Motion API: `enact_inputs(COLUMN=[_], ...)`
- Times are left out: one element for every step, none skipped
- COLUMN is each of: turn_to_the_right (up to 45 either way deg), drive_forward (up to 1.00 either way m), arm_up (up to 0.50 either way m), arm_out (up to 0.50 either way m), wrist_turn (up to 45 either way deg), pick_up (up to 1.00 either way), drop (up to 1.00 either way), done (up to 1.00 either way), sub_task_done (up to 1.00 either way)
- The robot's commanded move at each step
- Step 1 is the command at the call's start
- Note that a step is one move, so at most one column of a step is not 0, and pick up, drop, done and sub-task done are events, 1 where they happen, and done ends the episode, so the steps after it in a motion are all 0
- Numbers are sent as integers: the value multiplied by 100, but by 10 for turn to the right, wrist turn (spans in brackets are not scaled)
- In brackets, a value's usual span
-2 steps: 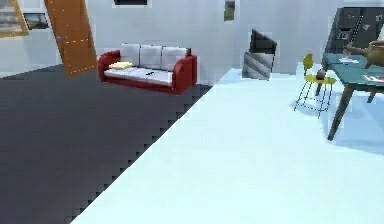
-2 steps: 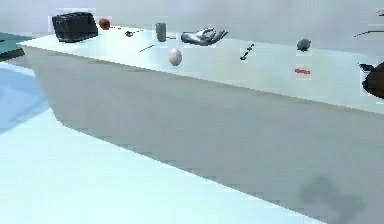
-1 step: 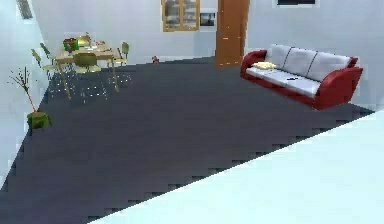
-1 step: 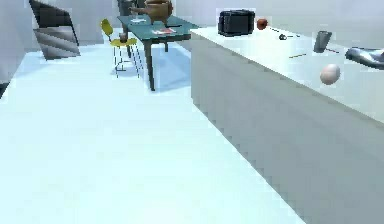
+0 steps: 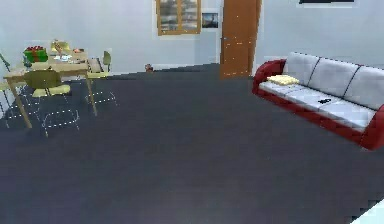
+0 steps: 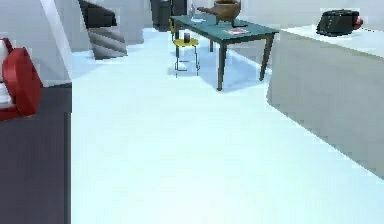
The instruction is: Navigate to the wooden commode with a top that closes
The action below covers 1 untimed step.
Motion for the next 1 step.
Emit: enact_inputs(turn_to_the_right=[0], drive_forward=[100], arm_up=[0], arm_out=[0], wrist_turn=[0], pick_up=[0], drop=[0], done=[0], sub_task_done=[0])
